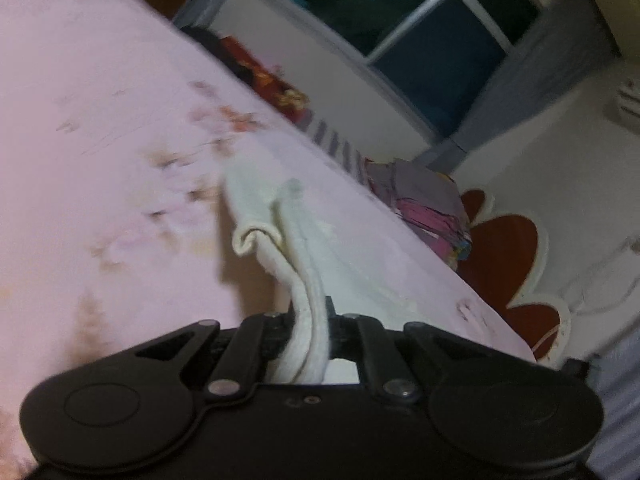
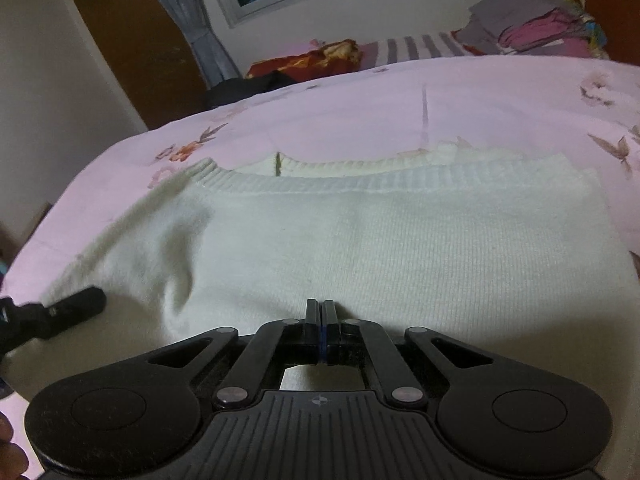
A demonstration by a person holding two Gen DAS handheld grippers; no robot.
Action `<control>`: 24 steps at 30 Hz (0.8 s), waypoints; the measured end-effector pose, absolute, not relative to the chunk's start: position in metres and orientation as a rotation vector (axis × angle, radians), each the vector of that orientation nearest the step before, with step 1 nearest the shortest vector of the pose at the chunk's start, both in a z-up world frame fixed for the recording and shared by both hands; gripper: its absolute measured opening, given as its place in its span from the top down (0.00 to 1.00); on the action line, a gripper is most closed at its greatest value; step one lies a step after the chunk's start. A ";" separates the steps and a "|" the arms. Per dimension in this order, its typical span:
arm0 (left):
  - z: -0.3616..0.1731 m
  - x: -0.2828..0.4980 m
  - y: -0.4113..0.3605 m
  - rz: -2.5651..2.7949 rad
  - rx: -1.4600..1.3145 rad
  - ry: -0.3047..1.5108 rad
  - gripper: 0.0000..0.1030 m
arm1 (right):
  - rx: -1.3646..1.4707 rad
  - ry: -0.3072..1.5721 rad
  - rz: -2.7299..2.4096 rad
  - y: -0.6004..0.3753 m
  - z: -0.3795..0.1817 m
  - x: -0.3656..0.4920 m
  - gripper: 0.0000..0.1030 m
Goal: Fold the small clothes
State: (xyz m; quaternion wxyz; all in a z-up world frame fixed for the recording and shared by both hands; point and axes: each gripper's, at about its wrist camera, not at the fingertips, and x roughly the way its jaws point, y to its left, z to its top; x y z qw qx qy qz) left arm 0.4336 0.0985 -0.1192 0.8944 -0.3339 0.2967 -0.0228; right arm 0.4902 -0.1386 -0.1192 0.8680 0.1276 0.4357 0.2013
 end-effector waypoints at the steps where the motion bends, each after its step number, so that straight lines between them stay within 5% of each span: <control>1: -0.113 0.434 0.088 -0.060 -0.668 0.615 0.94 | 0.272 0.916 0.433 -0.141 -0.119 0.492 1.00; 13: -0.086 0.454 -0.076 -0.319 -0.363 0.735 0.93 | 0.559 0.772 0.274 -0.316 -0.079 0.469 1.00; 15: -0.099 0.459 -0.117 -0.373 -0.275 0.809 0.88 | 0.599 0.774 0.262 -0.343 -0.078 0.464 1.00; 16: -0.108 0.460 -0.139 -0.399 -0.237 0.857 0.74 | 0.618 0.770 0.256 -0.355 -0.078 0.462 1.00; 19: -0.116 0.454 -0.173 -0.522 -0.248 0.924 0.72 | 0.604 0.746 0.251 -0.378 -0.073 0.453 0.99; 21: -0.107 0.449 -0.166 -0.544 -0.299 0.895 0.70 | 0.595 0.736 0.253 -0.384 -0.070 0.450 0.66; 22: -0.100 0.449 -0.157 -0.524 -0.307 0.883 0.70 | 0.593 0.722 0.258 -0.386 -0.066 0.448 0.33; 24: -0.090 0.452 -0.127 -0.457 -0.341 0.836 0.67 | 0.585 0.690 0.319 -0.382 -0.061 0.444 0.32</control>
